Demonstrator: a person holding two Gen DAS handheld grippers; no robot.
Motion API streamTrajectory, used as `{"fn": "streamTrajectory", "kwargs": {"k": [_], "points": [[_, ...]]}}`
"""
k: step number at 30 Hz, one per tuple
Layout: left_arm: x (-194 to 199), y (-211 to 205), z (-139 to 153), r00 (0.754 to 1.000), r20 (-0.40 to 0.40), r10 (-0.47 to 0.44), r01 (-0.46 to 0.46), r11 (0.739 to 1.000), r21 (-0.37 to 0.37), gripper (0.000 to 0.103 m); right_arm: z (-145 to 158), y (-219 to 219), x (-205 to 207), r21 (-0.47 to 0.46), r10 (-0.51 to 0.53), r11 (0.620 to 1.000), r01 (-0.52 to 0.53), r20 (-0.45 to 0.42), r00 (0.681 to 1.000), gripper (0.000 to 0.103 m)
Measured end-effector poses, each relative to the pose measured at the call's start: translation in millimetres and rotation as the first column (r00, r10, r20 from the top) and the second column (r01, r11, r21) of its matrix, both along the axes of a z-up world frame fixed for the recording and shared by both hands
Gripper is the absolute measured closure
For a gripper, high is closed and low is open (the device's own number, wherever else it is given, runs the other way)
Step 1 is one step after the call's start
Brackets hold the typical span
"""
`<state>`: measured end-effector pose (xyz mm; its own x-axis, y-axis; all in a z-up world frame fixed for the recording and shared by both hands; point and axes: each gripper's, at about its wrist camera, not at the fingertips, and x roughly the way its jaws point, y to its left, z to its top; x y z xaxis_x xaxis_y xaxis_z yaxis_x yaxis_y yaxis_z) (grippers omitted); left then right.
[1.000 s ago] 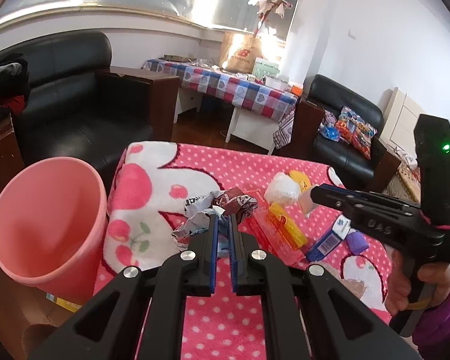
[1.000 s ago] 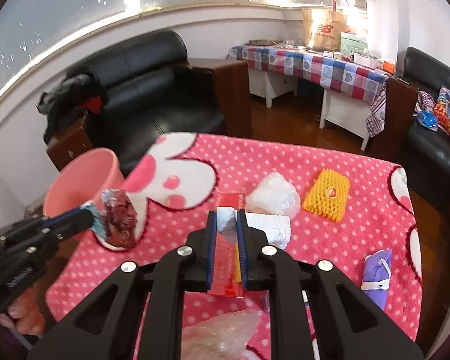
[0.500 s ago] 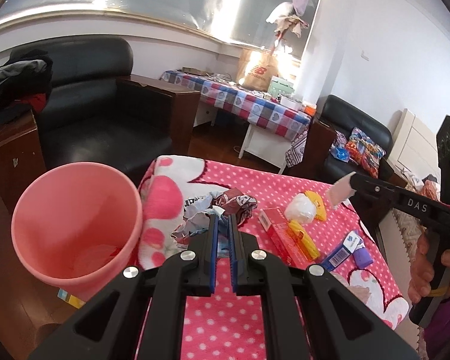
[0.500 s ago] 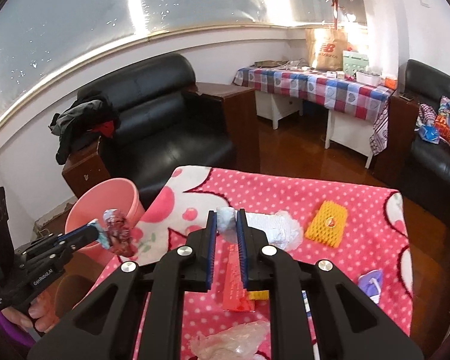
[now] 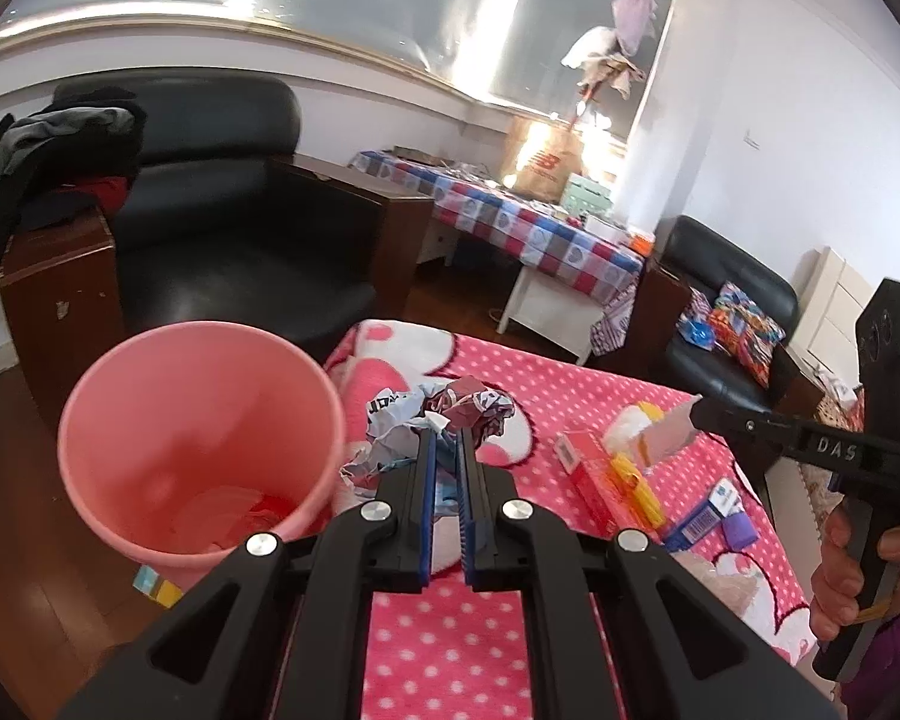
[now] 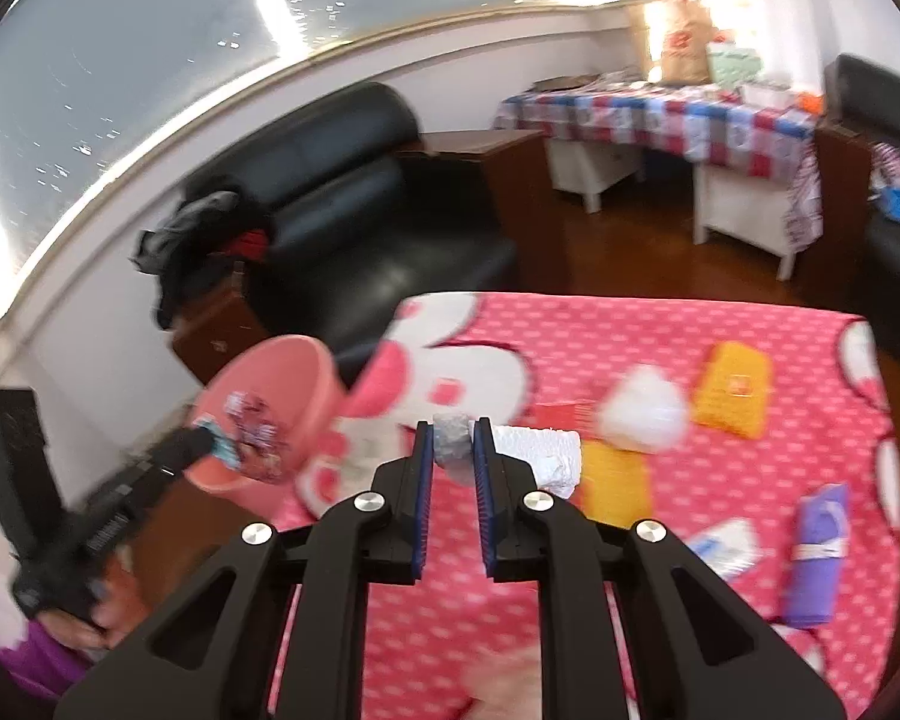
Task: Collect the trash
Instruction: 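Carry both items over the pink bucket and open both grippers to drop them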
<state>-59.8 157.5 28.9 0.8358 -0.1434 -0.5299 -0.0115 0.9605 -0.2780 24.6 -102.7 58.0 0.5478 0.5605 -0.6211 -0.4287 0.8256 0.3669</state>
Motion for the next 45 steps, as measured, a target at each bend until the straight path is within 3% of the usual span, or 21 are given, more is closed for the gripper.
{"fn": "streamTrajectory", "kwargs": {"k": [3, 11, 18, 22, 27, 36, 38, 42, 45], "points": [[-6.6, 17.1, 0.8, 0.999, 0.005, 0.04, -0.04, 0.999, 0.003, 0.097, 3.9, 30.9, 7.8, 0.069, 0.075, 0.995, -0.074, -0.024, 0.997, 0.089], [-16.7, 71.6, -4.9, 0.986, -0.01, 0.165, -0.165, 0.986, 0.013, 0.097, 4.4, 128.2, 19.1, 0.152, 0.253, 0.958, -0.243, -0.052, 0.966, 0.089], [-7.7, 104.0, -21.5, 0.976, -0.052, 0.213, -0.213, 0.977, 0.013, 0.097, -22.3, 191.0, 34.6, 0.206, 0.326, 0.934, -0.292, -0.157, 0.932, 0.089], [0.7, 104.9, -36.9, 0.975, -0.092, 0.204, -0.202, 0.979, 0.029, 0.097, -43.7, 202.7, 45.3, 0.224, 0.312, 0.939, -0.262, -0.232, 0.921, 0.089], [8.7, 102.7, -56.1, 0.969, -0.156, 0.19, -0.185, 0.981, 0.051, 0.097, -67.6, 206.1, 48.6, 0.166, 0.275, 0.957, -0.236, -0.279, 0.92, 0.089], [10.2, 96.8, -70.6, 0.961, -0.205, 0.186, -0.173, 0.981, 0.083, 0.097, -85.0, 194.2, 47.6, 0.088, 0.228, 0.974, -0.211, -0.305, 0.925, 0.089], [9.8, 96.4, -70.6, 0.961, -0.207, 0.185, -0.172, 0.982, 0.082, 0.095, -84.6, 194.6, 46.9, 0.072, 0.229, 0.974, -0.217, -0.303, 0.925, 0.089], [7.7, 96.2, -65.7, 0.959, -0.201, 0.2, -0.188, 0.979, 0.078, 0.078, -82.4, 193.2, 42.4, 0.045, 0.232, 0.972, -0.229, -0.293, 0.928, 0.089], [3.8, 97.7, -60.5, 0.96, -0.187, 0.207, -0.198, 0.978, 0.065, 0.076, -76.7, 190.7, 35.3, 0.031, 0.241, 0.97, -0.242, -0.267, 0.933, 0.089]]}}
